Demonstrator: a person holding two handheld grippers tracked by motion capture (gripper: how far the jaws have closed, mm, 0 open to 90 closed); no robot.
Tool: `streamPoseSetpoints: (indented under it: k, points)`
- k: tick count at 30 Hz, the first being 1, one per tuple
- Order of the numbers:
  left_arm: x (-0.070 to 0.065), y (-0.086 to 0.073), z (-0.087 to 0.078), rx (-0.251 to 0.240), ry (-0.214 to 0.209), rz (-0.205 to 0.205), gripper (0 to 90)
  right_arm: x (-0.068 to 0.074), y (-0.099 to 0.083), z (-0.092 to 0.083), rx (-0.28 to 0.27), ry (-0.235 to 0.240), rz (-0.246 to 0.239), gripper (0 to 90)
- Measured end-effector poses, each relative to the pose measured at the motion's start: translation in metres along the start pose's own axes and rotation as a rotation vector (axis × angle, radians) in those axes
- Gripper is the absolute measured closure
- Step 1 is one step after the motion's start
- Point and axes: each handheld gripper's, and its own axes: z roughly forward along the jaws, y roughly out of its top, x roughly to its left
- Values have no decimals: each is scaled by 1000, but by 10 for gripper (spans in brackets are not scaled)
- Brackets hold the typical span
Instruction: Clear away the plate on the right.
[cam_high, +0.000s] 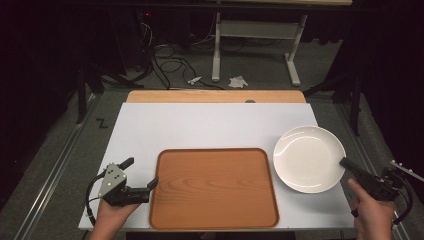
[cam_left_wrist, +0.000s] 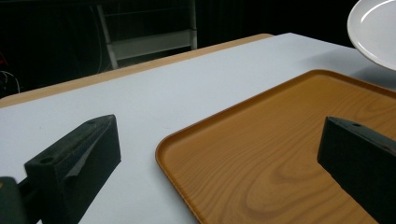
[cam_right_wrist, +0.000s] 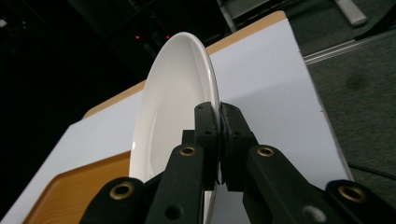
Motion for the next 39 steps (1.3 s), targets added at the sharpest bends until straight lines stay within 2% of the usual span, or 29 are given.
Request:
streamPoseSetpoints:
  k: [7,12,13,15,18,22,25,28,39]
  points:
    - [-2,0,1,6,-9,0,1,4,0,2,17,60,44,900]
    - [0,-1,3,4,-15,-1,1,11,-2,9,44,100,39,900]
    - [1,-1,4,10,-15,4,1,18,-3,14,62,124,44,900]
    - [3,-1,5,11,-13,-3,1,21,-3,16,67,130,43,900]
    - [3,0,3,-2,-9,-7,1,34,-3,28,102,164,37,900]
    - [2,1,1,-8,-3,-2,1,48,-4,43,147,183,15,900]
    - [2,1,-1,-18,0,-2,1,58,-8,55,183,199,10,900]
    - [2,1,-2,-19,1,-1,1,72,-14,70,220,237,6,900]
    - [3,2,-2,-24,0,-2,1,95,-28,92,271,286,3,900]
